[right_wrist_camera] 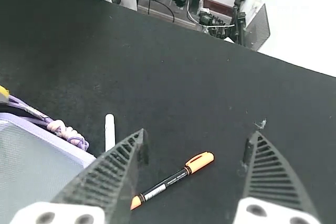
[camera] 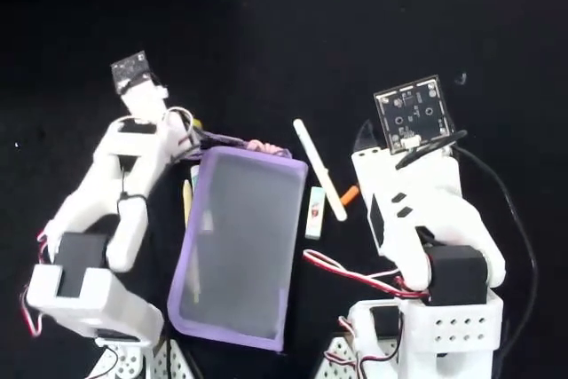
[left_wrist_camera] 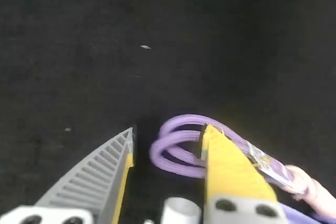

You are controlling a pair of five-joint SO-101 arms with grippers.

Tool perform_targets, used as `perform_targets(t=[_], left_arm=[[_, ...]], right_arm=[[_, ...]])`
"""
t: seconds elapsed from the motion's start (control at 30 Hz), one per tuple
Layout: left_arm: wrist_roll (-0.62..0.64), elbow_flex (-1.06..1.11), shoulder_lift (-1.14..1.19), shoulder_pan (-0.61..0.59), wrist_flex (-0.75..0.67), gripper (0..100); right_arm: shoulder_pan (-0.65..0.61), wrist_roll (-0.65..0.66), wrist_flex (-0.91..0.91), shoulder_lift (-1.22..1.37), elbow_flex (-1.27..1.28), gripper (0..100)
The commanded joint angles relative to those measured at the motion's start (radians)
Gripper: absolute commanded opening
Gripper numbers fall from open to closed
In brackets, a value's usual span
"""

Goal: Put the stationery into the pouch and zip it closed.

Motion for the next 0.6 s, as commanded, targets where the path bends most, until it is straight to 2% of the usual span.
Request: perform_targets(t=[0.0,0.2,0.4,0.57], left_arm=[[0.008,-0.128,0.032,-0.036,0.068,21],[0.008,-0.162,0.094,-0.039,-0.002,21],[0.012,-0.162,0.109,-0.097,-0.101,21],[0.029,-0.13,-0.009,-0.216,-0.08,21]], right_arm=[[0.018,0.005,-0.021,-0.005,-0.005,29.3],[0.014,0.005,-0.02,-0.005,-0.004,29.3],[0.005,0.003,-0.02,-0.002,-0.004,29.3],[-0.13,0.003,-0.029,0.107,-0.01,29.3]])
